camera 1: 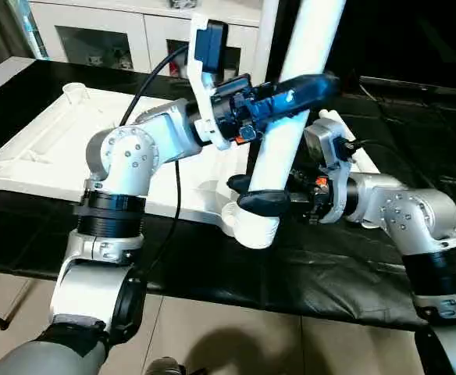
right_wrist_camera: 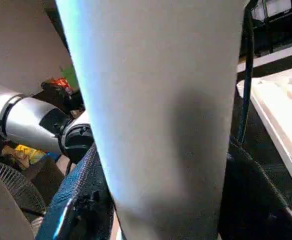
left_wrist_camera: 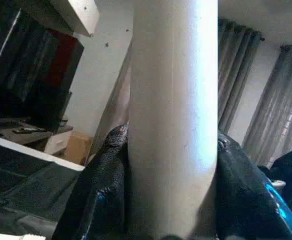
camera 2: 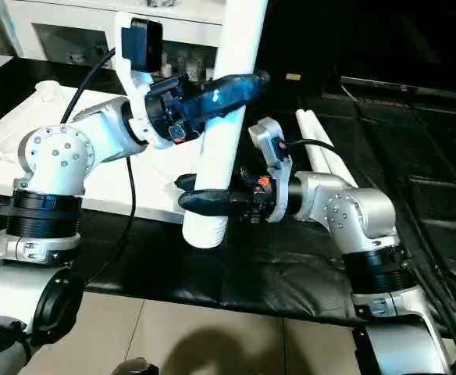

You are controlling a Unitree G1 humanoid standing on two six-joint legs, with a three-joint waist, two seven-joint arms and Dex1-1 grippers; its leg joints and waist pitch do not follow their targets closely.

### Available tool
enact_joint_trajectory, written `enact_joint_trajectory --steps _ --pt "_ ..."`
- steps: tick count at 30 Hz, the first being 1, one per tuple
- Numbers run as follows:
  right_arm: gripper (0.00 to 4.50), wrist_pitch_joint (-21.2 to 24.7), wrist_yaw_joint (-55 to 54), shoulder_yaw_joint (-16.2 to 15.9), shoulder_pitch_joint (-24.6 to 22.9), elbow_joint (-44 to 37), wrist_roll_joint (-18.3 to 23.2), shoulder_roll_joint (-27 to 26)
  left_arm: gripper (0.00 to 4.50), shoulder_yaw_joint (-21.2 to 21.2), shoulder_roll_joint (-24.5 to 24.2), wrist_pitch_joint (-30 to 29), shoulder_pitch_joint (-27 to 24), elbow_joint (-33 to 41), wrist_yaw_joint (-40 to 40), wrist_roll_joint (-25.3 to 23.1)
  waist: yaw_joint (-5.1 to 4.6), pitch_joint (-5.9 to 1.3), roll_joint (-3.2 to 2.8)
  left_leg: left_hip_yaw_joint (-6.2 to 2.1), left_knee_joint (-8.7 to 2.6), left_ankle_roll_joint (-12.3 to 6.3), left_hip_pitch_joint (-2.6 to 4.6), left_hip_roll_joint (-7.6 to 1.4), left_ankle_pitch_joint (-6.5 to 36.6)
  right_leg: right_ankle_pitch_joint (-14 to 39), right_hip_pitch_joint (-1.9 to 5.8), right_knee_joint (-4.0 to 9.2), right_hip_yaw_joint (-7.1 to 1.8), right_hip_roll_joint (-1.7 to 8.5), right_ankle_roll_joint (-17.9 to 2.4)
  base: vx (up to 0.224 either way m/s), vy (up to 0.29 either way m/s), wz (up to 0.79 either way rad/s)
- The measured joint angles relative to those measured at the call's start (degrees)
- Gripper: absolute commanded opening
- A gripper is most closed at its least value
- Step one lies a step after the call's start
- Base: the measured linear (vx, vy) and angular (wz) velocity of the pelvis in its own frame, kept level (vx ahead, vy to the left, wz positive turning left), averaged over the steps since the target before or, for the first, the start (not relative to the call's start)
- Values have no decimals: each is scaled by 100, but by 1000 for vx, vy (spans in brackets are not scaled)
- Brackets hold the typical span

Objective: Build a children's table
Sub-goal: Pick table leg

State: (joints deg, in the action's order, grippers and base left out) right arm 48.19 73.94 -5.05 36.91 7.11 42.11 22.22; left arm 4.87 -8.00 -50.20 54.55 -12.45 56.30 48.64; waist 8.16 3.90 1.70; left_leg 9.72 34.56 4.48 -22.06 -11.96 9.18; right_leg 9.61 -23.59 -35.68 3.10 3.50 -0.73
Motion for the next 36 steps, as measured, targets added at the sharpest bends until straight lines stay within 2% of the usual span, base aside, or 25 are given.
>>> enact_joint_trajectory --steps 5,7,11,12,13,18,22,27,31,36 --pt "206 -123 -79 2 0 -2 -42 -49 182 76 26 -113 1 -11 -162 14 -2 0 0 0 1 0 1 0 0 0 0 -3 0 0 0 0 0 0" --pt "202 -146 -147 6 -2 5 -52 -86 252 115 36 -175 1 -31 -261 16 -1 0 0 0 1 0 0 0 0 0 -1 -3 0 0 0 0 0 0" --pt "198 -141 -308 66 -32 39 -55 -188 261 93 42 -122 3 -30 -425 -38 3 0 0 -1 2 1 0 0 0 0 0 -3 1 0 0 0 0 0" --pt "197 -143 -386 121 -57 43 -52 -223 286 93 76 -32 10 -32 -506 -133 7 0 0 -1 2 1 0 0 0 0 1 -3 1 1 0 0 0 0" --pt "196 -177 -536 225 -94 70 -53 -312 293 95 140 120 22 -47 -629 -236 9 -1 -1 -2 2 1 0 0 0 0 2 -2 1 1 0 0 0 0" --pt "195 -395 -1057 344 -157 102 -183 -454 295 214 306 406 92 -238 -974 -346 -5 -7 -16 -4 2 2 1 0 -1 -1 2 -3 2 0 -1 0 0 0" --pt "195 -623 -1488 374 -151 160 -393 -581 295 366 380 434 197 -376 -1225 -341 -23 -14 -83 -7 3 2 2 2 -1 -2 3 -2 4 -1 -2 0 0 0" --pt "195 -1017 -2039 470 -132 269 -698 -770 295 533 423 646 195 -408 -1415 -341 -32 -13 -89 -9 3 4 1 1 -2 -2 4 -3 11 -4 -2 0 0 0" --pt "194 -1214 -2513 465 -222 319 -933 -956 295 810 408 856 168 -349 -1495 -287 -108 -14 -131 -12 3 4 1 1 -2 -3 10 2 12 -2 -5 0 0 0" --pt "194 -1227 -2763 467 -431 275 -1012 -1018 295 1081 339 1064 118 -189 -1691 -212 -174 -13 -128 -13 3 4 1 2 -2 -3 11 3 16 -3 -5 0 0 0"
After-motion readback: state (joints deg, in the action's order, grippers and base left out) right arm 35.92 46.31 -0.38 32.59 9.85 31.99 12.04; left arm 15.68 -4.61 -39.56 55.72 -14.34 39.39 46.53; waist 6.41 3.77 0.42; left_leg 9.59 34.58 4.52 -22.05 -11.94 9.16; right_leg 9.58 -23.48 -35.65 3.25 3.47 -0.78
